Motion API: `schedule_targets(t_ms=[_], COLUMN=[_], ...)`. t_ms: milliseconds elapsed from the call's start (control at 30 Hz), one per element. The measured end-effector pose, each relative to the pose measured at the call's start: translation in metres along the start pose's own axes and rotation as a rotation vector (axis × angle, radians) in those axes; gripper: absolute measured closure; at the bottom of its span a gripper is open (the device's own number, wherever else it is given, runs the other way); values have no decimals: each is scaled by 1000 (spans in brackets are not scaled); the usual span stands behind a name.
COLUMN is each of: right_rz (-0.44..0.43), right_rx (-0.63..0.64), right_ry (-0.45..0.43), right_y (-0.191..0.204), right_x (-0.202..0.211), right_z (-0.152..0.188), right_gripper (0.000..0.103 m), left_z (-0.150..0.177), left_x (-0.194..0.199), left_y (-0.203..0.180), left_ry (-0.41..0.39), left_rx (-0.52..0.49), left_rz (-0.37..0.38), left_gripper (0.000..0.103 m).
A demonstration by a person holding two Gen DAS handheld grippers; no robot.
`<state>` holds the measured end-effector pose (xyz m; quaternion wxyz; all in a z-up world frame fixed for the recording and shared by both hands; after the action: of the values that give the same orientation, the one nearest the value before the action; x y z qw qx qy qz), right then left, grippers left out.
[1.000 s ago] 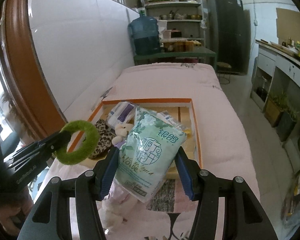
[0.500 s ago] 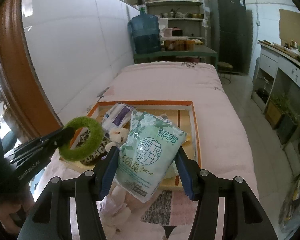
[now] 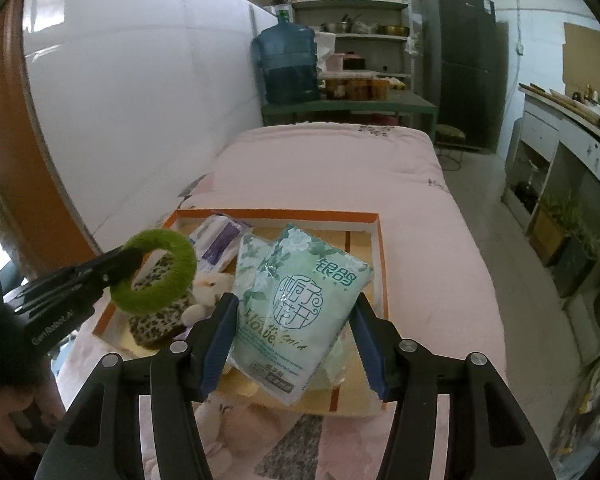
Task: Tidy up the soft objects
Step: 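Carry the green ring and tissue pack over the box lid, then lower both items into the box lid and open both tools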
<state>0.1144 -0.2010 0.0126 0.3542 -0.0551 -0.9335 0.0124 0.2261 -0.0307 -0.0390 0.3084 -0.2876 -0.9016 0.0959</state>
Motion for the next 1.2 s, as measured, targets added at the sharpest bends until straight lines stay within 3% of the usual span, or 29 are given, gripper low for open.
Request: schedule_targets(t_ms=[767, 1200], right_rz=[-39, -50], right_rx=[30, 54], right_ry=[70, 144], right_y=[-13, -10], right_x=[-72, -114], right_z=[-31, -28], right_gripper=[45, 45], left_z=[-19, -14], left_x=[-53, -77], left_y=[29, 37], left_ry=[63, 107], left_rx=[42, 46], left_rz=[-13, -34], left_gripper=[91, 91])
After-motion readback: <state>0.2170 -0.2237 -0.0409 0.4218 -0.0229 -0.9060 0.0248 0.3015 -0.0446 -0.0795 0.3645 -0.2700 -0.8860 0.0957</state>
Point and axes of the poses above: each gripper's, at about its wrist camera, not at the fingertips, and x roughly against the way its jaws point, y to its left, z to its underside, the point moved 1 cm from there along -x, roughly the way its jaws point, and after that the axes turned 15 degrees about z, right-handed, at the moved point
